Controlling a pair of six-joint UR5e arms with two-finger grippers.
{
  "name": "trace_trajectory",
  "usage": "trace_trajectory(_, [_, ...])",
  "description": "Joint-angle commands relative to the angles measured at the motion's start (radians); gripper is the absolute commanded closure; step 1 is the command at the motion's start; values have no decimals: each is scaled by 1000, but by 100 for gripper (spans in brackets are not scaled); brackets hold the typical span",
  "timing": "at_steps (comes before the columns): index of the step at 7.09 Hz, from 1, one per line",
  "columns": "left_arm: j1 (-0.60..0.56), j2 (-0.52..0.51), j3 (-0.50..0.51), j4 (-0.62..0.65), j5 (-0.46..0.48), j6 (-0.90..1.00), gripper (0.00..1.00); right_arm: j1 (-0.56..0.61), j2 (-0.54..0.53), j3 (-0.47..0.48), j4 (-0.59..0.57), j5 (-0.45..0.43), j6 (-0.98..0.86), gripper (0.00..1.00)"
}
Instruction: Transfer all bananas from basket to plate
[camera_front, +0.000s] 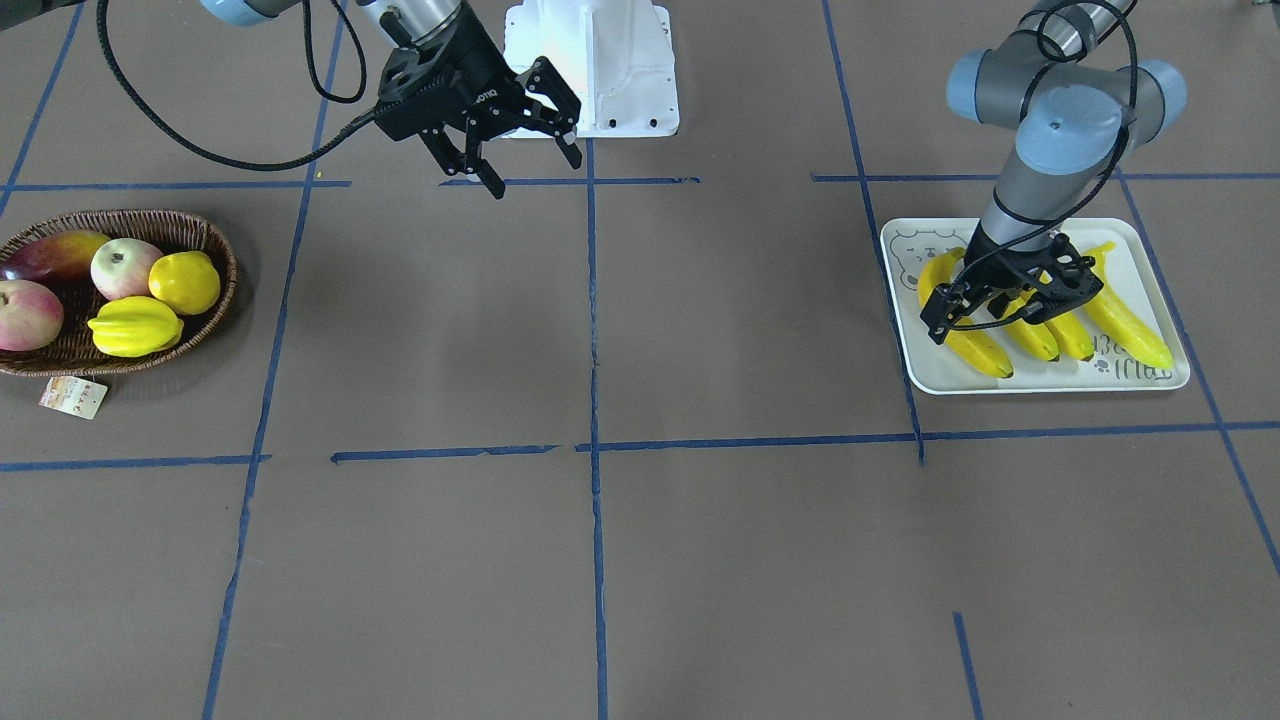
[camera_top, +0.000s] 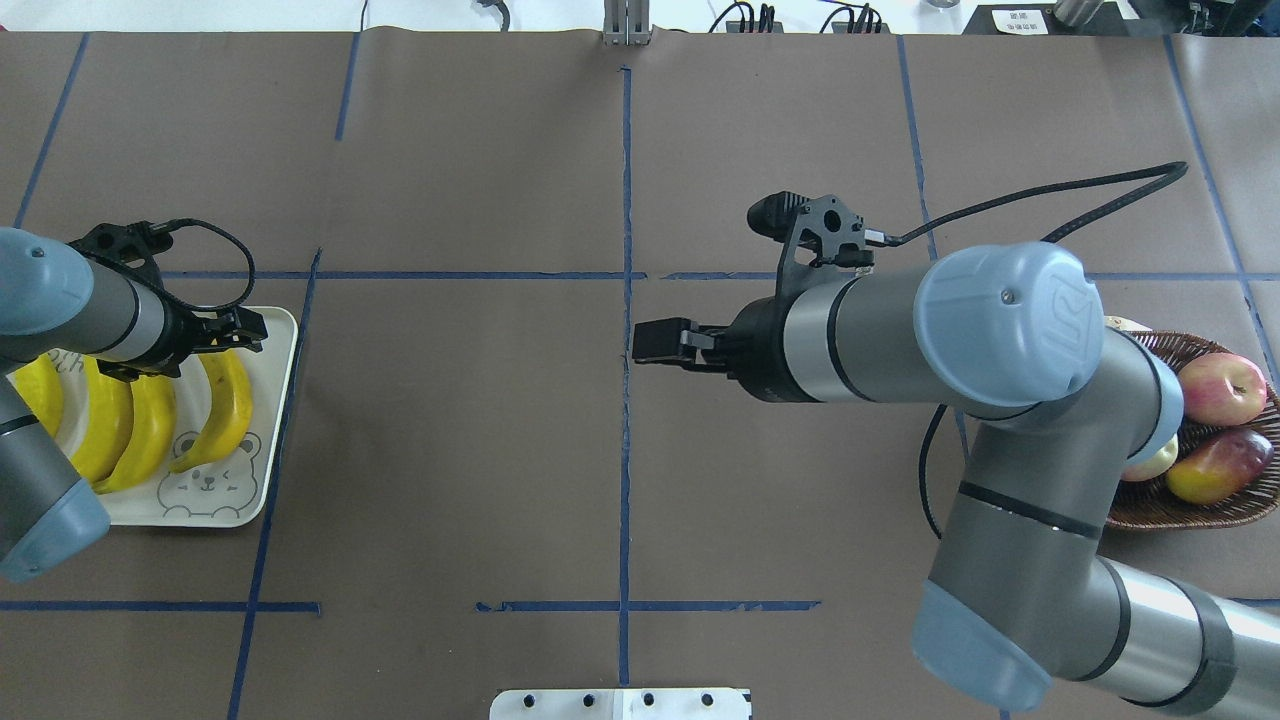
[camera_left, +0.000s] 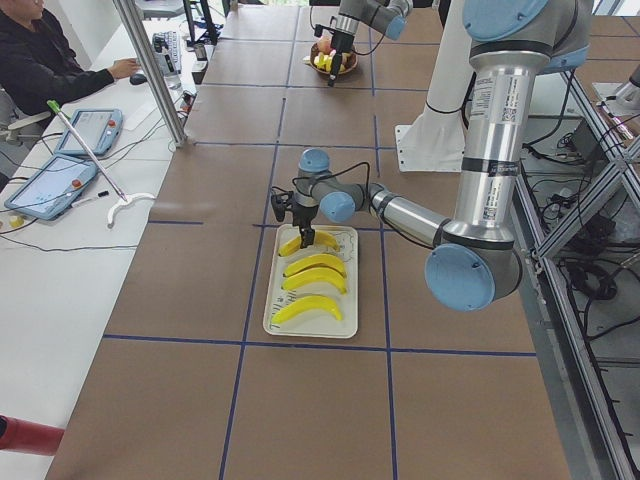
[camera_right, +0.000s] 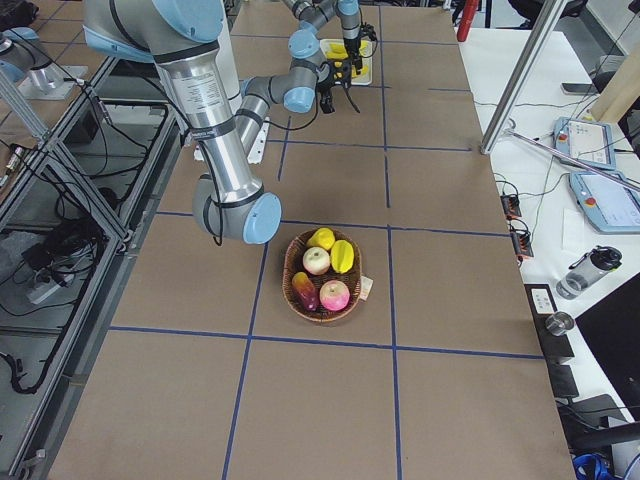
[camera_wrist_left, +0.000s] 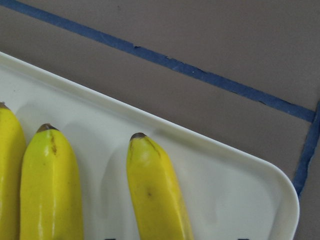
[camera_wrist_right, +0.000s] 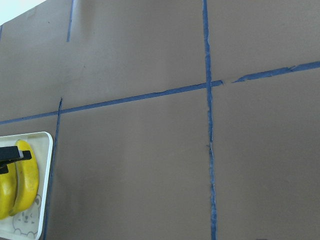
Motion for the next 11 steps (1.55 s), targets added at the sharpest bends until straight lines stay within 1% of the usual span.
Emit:
trace_trajectory(1, [-124,2,-76,74,-116,160,1,180,-36,10,-157,170,-164,0])
trace_trajectory(2, [-237,0,-99,154,-214,333,1,278,-58,11,-263,259,-344,0])
trace_trajectory(3, [-322,2,-99,218,-258,506,1,352,-97,7,-304,303,-515,0])
trace_trajectory(4, [-396,3,-92,290,-266,675,1,473,-157,-3,-357,370,-713,0])
trace_trajectory(5, [-457,4,-84,364,-267,842,1,612,-218,-16,-440,424,-991,0])
trace_trajectory(6, [-517,10,-78,398,-279,939,1,747,-237,-57,-539,465,-1280,0])
trace_trajectory(7, [-591,48,-52,403,-324,1047,1,884,-241,-125,-627,497,-1530,0])
trace_trajectory(8, [-673,50,8,405,-392,1157,1,996,-263,-198,-666,565,-1703,0])
trace_trajectory(9, [-749,65,69,400,-430,1266,1,1078,-338,-249,-656,626,-1788,0])
trace_trajectory(10, [-804,85,126,399,-456,1355,1,1121,-427,-256,-649,696,-1806,0])
trace_trajectory(11, [-823,121,135,394,-470,1385,1,1134,-437,-244,-649,693,-1809,0])
